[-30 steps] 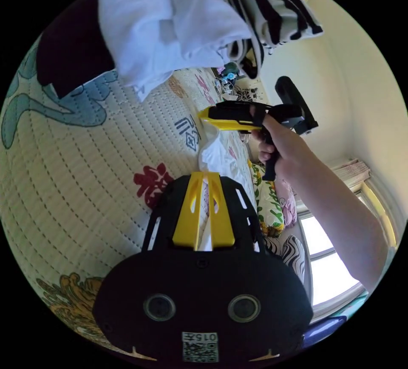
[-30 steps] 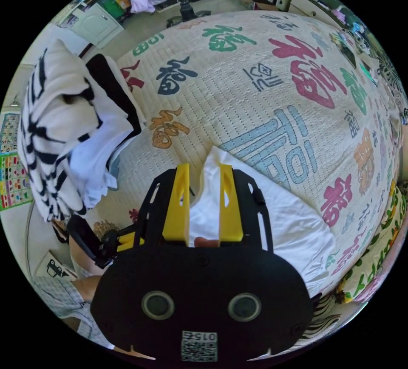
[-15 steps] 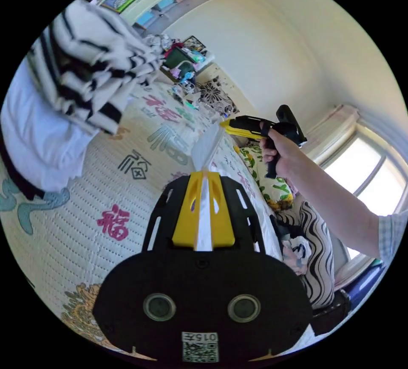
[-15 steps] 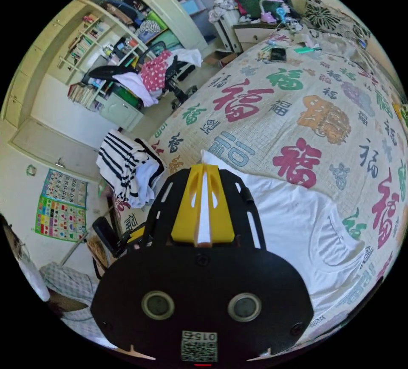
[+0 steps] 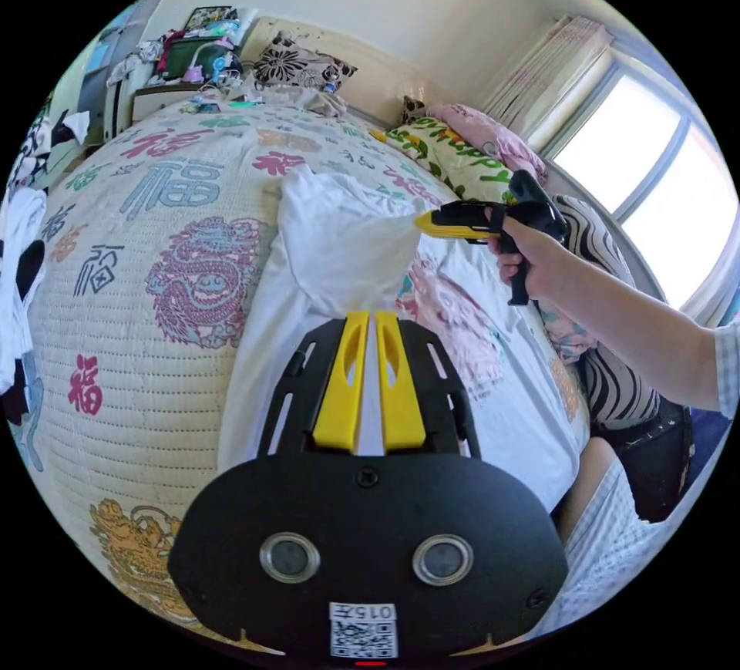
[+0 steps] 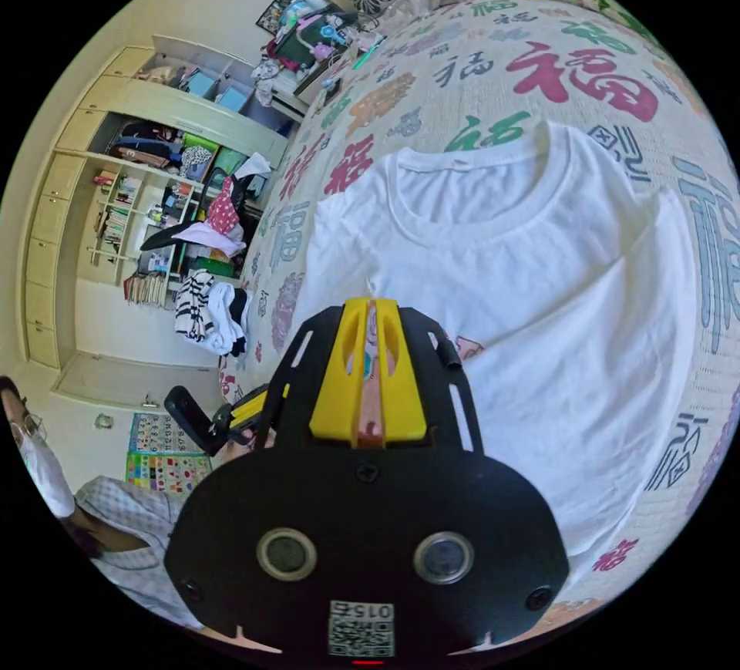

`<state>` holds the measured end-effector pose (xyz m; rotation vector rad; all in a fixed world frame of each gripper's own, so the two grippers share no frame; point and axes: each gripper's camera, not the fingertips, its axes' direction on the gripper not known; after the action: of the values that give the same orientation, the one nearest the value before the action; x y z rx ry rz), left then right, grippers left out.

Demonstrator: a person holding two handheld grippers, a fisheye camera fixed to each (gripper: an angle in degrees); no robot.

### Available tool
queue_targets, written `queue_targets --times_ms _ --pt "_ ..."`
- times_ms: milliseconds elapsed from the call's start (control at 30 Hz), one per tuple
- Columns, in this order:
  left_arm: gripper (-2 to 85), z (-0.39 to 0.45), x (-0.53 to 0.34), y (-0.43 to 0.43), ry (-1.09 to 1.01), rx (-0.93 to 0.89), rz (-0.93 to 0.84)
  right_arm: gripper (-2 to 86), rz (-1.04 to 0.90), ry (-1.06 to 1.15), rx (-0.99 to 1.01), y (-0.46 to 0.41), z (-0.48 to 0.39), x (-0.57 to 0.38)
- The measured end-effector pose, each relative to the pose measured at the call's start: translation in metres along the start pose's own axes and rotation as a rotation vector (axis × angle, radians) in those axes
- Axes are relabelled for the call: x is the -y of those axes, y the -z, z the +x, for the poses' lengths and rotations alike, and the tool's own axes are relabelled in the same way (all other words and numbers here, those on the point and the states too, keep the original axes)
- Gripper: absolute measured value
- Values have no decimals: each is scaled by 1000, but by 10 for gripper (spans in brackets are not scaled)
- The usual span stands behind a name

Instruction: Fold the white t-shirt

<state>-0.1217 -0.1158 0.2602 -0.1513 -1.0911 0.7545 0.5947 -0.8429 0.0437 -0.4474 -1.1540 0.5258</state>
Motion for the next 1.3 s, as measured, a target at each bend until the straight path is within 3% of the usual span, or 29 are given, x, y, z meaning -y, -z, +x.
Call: queue_targets --times_ms 100,300,467,600,700,767,933,1133,1300 --pt "10 9 -5 -14 -28 -36 -102 46 -59 -4 -55 9 14 -13" --pt "34 30 22 -5 -81 -25 20 61 -13 93 -114 50 10 -26" --pt "32 58 45 -78 -189 -3 -216 52 -88 173 -106 29 -14 -17" --pt "18 60 41 -92 -167 -24 -260 5 -160 114 -147 13 -4 -14" --pt "21 62 48 -92 -197 -74 -316 8 -135 103 -4 33 7 -22" --pt "36 61 71 -79 -261 -99 -232 19 -82 159 39 60 10 -28" --pt "76 48 161 -87 -366 -12 -125 93 28 260 -328 142 34 -31" --pt "82 44 245 -177 -410 106 -328 125 -137 233 -472 144 58 -13" --pt "70 40 255 -234 -381 167 -501 96 -237 239 -535 125 58 -19"
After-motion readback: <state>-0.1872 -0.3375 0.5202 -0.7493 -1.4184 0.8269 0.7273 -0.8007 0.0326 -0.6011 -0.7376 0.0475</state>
